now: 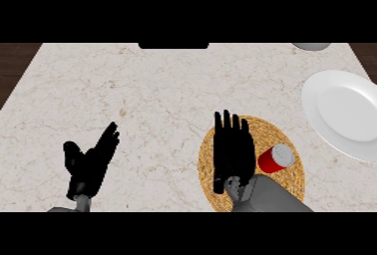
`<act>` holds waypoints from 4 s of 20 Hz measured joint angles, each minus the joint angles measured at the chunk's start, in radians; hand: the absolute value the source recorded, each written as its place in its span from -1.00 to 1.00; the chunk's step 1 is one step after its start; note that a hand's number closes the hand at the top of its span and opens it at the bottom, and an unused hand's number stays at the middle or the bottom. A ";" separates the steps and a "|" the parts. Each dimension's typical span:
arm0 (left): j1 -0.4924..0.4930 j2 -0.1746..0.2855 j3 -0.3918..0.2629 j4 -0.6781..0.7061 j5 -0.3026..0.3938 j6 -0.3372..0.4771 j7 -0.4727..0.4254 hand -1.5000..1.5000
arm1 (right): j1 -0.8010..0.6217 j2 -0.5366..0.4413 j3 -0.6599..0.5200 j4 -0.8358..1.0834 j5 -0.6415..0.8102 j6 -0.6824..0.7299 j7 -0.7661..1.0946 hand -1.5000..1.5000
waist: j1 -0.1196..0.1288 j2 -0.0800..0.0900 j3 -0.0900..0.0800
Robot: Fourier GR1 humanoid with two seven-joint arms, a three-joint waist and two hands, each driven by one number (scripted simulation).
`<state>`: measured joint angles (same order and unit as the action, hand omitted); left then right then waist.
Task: Pick the sweet potato from the placemat and place it in the plate
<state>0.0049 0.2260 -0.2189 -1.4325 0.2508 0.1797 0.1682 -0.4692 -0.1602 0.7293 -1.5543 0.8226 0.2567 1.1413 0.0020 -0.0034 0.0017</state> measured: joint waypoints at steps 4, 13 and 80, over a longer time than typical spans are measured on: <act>0.002 0.012 0.015 0.002 0.004 -0.019 0.000 0.00 | 0.026 0.044 0.004 0.044 0.072 0.001 -0.003 -1.00 | -0.001 0.000 0.000; -0.009 -0.008 0.019 0.010 -0.013 -0.013 0.012 0.00 | 0.076 0.066 -0.042 0.097 0.190 0.038 -0.031 -1.00 | -0.004 -0.001 -0.001; -0.002 -0.059 0.085 -0.005 -0.072 -0.090 0.029 0.00 | 0.223 -0.284 -0.973 0.346 -0.515 -0.914 -1.246 1.00 | 0.016 0.007 0.002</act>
<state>0.0032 0.1665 -0.1342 -1.4371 0.1790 0.0894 0.1969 -0.2457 -0.4445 -0.2440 -1.2080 0.3072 -0.6569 -0.1044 0.0178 0.0040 0.0038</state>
